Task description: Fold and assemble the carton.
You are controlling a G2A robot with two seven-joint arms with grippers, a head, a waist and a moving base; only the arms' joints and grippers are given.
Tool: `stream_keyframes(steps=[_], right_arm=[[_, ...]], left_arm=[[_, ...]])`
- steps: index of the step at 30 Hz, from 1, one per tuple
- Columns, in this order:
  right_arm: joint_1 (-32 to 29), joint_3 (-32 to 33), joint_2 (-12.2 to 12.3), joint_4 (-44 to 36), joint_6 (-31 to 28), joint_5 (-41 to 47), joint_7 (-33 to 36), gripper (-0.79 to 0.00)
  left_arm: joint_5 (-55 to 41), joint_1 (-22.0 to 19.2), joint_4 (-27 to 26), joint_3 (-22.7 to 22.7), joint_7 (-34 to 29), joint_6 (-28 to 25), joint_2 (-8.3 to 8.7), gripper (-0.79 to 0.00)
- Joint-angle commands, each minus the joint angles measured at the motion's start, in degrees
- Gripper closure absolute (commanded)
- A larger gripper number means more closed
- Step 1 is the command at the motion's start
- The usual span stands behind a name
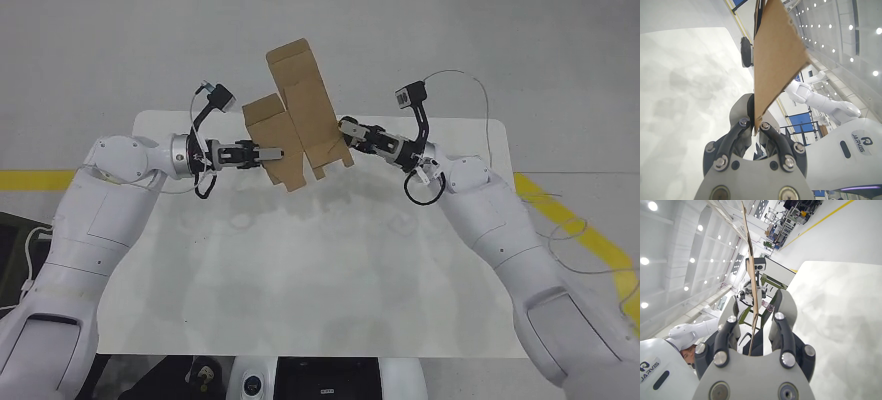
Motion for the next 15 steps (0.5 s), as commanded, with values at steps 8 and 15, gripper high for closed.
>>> stream_keyframes(steps=[8,15], right_arm=[[1.5,2.9,2.7,-2.6,2.7,-4.1,8.6,-0.785],[0.9,3.5,4.6,-6.6,7.2,-0.7,13.0,-0.785]], left_arm=[[-0.6,-0.5,-2.7,2.0,-5.1,1.3,0.91,0.0],[-0.1,0.4,-6.6,4.7,-5.3,1.5,3.03,0.0]])
